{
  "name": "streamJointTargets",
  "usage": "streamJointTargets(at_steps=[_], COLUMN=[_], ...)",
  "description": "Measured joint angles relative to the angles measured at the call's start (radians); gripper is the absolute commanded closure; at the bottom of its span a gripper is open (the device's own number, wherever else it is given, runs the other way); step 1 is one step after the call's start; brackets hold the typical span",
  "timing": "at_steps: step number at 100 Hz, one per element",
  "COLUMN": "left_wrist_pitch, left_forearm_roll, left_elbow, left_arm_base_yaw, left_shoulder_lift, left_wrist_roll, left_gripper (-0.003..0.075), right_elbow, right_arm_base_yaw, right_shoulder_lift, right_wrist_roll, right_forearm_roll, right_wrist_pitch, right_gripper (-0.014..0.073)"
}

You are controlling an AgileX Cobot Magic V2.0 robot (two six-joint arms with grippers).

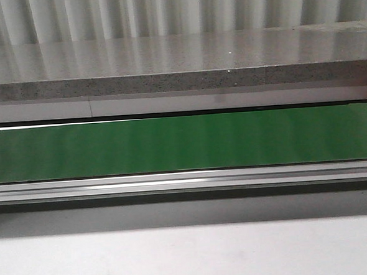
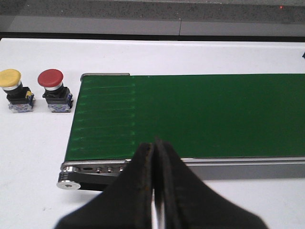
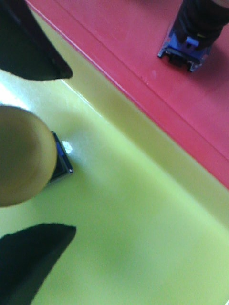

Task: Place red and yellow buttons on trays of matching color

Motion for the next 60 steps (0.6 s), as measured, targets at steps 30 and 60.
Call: streamJointTargets(at_steps=[30, 60], left_wrist_pitch=[0.0, 0.0], left_forearm_roll=[0.0, 0.0], left_elbow=[0.0, 0.0], left_arm_base_yaw=[0.0, 0.0], left_shoulder_lift=[0.0, 0.0], left_wrist_roll=[0.0, 0.0], left_gripper=[0.074, 0.074], right_elbow=[0.0, 0.0], right_arm_base_yaw=[0.004, 0.174], right_shoulder_lift=[-0.129, -0.348], right_wrist_roll=[0.0, -0.002], right_forearm_roll=[0.007, 0.015], right_wrist_pitch=[0.017, 0.039], right_gripper=[-0.0062, -0.0062])
